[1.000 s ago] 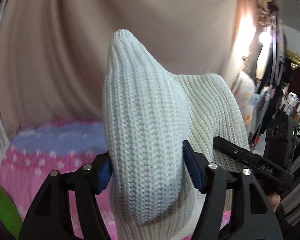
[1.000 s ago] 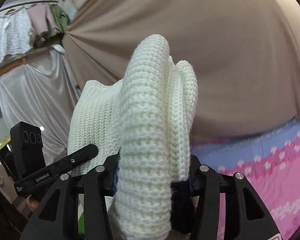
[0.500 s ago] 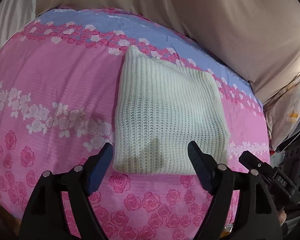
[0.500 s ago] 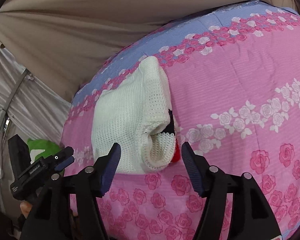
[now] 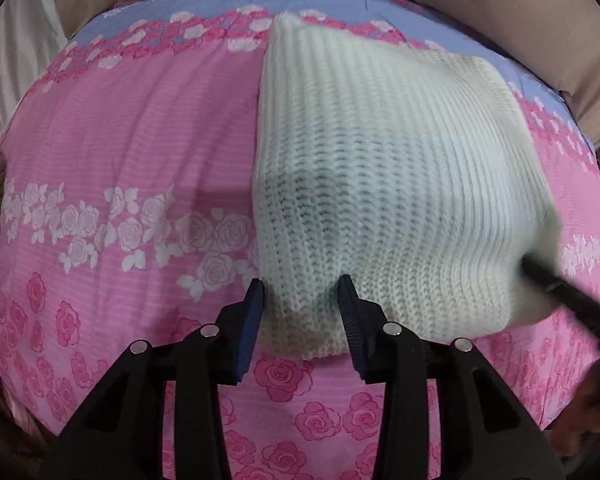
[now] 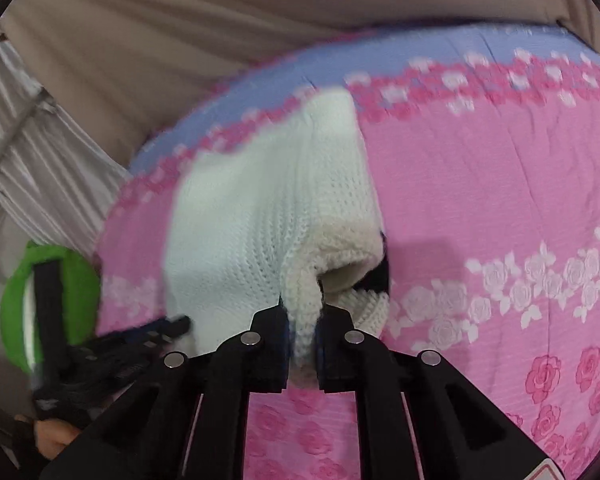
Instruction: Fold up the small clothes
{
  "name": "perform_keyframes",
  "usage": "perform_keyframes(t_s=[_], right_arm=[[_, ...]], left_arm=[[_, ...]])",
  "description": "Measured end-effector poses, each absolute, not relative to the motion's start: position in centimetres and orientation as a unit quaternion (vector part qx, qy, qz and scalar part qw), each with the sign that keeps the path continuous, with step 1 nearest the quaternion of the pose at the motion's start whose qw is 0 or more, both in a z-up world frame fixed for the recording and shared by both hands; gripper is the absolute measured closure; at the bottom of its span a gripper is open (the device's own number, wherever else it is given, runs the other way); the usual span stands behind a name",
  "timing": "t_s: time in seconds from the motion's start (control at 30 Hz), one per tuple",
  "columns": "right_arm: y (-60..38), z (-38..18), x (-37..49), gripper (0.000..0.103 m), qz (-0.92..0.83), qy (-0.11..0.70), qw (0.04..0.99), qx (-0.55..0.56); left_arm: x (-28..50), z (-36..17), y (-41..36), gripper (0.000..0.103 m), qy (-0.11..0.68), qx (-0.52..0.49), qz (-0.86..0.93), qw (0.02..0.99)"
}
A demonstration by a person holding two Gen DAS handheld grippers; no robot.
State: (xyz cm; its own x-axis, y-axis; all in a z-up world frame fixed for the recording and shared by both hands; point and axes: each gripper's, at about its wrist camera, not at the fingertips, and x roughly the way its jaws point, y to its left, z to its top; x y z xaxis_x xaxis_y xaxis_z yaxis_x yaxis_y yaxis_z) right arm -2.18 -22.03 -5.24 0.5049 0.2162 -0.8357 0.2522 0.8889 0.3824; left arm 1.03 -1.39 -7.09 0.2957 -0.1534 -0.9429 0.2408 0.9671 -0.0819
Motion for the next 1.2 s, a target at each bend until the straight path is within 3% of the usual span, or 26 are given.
perform_keyframes(t_s=[0.03,0.1,0.27,0.37,0.5,0.57,0.77,0.97,1.1,1.13,1.2], right_arm=[[-22.2,-8.3,-1.9,0.095,-0.029,0.532,0.816,0.225],[-22.7,-8.4,-2.9,0.095,-0.026,0.509,0.82,0.261],[-22.2,-2.5,-4.7,0.086,-0.048,0.467,0.849,0.242],[-20.7,0.6,-4.8,0.087,-0.048,0.432,0.88,0.19],[-20.5,-3.1,-0.9,0.091,-0.052,0.482,0.863,0.146],[-20.9,-6.6,1.4,0.101,-0.049,0.526,0.837,0.143],[-19.8,-1.5,-0.2,0.099,-0.051,0.475,0.865,0.152],[-19.1,-6.9,0.3,0.103,-0.091,0.531,0.836,0.106],[-18.9,-2.7,-2.5,0.099,-0.085,0.497,0.849,0.16],[-18.7,-1.7,-3.6,0.095,-0.092,0.485,0.855,0.158],[-18.6,-0.2,-5.6,0.088,-0.11,0.463,0.865,0.158]], left_arm=[[1.1,-7.3,-1.4,0.064,0.582,0.039,-0.12,0.804],[1.0,-7.1,-1.5,0.064,0.579,0.041,-0.119,0.805],[0.5,-6.1,-1.2,0.064,0.573,0.027,-0.119,0.81],[0.3,-6.2,-1.4,0.064,0.569,0.041,-0.116,0.813],[0.3,-6.8,-1.5,0.064,0.572,0.045,-0.114,0.811],[0.3,-6.8,-1.6,0.064,0.571,0.048,-0.113,0.812],[-0.2,-6.2,-1.6,0.065,0.564,0.051,-0.112,0.816],[-1.0,-5.6,-1.8,0.065,0.555,0.067,-0.112,0.822],[-2.7,-3.1,-1.4,0.046,0.51,0.074,-0.113,0.85],[-3.3,-2.4,-1.2,0.036,0.496,0.068,-0.115,0.858],[-4.6,-1.1,-0.9,0.029,0.468,0.063,-0.118,0.874]])
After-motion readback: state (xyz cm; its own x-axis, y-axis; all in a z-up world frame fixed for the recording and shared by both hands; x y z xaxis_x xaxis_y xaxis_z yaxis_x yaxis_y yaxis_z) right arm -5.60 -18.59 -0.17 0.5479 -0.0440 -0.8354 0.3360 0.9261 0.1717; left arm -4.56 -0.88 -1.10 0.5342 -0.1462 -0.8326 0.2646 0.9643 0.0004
